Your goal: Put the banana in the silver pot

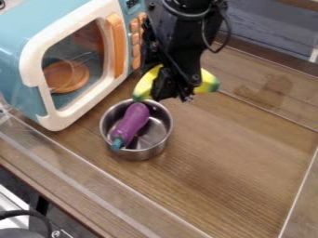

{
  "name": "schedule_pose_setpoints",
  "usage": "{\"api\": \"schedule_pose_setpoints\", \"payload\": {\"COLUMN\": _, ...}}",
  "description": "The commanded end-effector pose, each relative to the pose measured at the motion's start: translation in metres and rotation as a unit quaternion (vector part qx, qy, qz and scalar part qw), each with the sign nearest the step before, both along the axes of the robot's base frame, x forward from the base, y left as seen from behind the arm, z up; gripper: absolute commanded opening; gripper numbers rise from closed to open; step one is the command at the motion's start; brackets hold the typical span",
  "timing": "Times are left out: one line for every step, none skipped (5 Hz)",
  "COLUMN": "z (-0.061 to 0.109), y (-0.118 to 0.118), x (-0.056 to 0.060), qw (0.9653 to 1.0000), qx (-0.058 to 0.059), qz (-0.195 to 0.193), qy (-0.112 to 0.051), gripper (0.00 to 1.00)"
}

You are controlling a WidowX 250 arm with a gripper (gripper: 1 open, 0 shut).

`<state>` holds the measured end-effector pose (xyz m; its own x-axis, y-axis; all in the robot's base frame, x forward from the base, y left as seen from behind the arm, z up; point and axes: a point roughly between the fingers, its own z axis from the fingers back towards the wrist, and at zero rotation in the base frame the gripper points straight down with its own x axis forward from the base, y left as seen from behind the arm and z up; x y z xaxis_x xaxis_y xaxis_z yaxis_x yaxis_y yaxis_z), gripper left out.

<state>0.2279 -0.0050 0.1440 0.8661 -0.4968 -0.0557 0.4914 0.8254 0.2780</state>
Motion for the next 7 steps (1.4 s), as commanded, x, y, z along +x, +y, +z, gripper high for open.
{"api": "schedule_pose_setpoints", "payload": {"z": 0.0162, "y": -0.0007, "x": 0.0038, "qw": 0.9995, "qx": -0.002, "qz": -0.001, "qy": -0.030, "gripper": 0.00}}
{"api": "schedule_pose_setpoints", "payload": {"z": 0.0175, "y": -0.0011, "x": 0.0024, "qw": 0.9995, "qx": -0.002, "qz": -0.004, "qy": -0.031, "gripper": 0.00}}
{"api": "schedule_pose_setpoints", "payload": {"z": 0.0187, "y": -0.0015, "x": 0.0010, "qw": 0.9995, "qx": -0.002, "qz": -0.007, "qy": -0.032, "gripper": 0.00}}
{"api": "schedule_pose_setpoints", "payload": {"z": 0.0192, "y": -0.0022, "x": -0.0002, "qw": 0.9994, "qx": -0.003, "qz": -0.013, "qy": -0.033, "gripper": 0.00}}
{"api": "schedule_pose_setpoints", "payload": {"z": 0.0199, "y": -0.0030, "x": -0.0015, "qw": 0.9993, "qx": -0.003, "qz": -0.017, "qy": -0.033, "gripper": 0.00}}
{"api": "schedule_pose_setpoints", "payload": {"z": 0.0200, "y": -0.0039, "x": -0.0027, "qw": 0.9992, "qx": -0.003, "qz": -0.021, "qy": -0.034, "gripper": 0.00}}
{"api": "schedule_pose_setpoints", "payload": {"z": 0.0195, "y": -0.0079, "x": 0.0002, "qw": 0.9992, "qx": -0.003, "qz": -0.021, "qy": -0.034, "gripper": 0.00}}
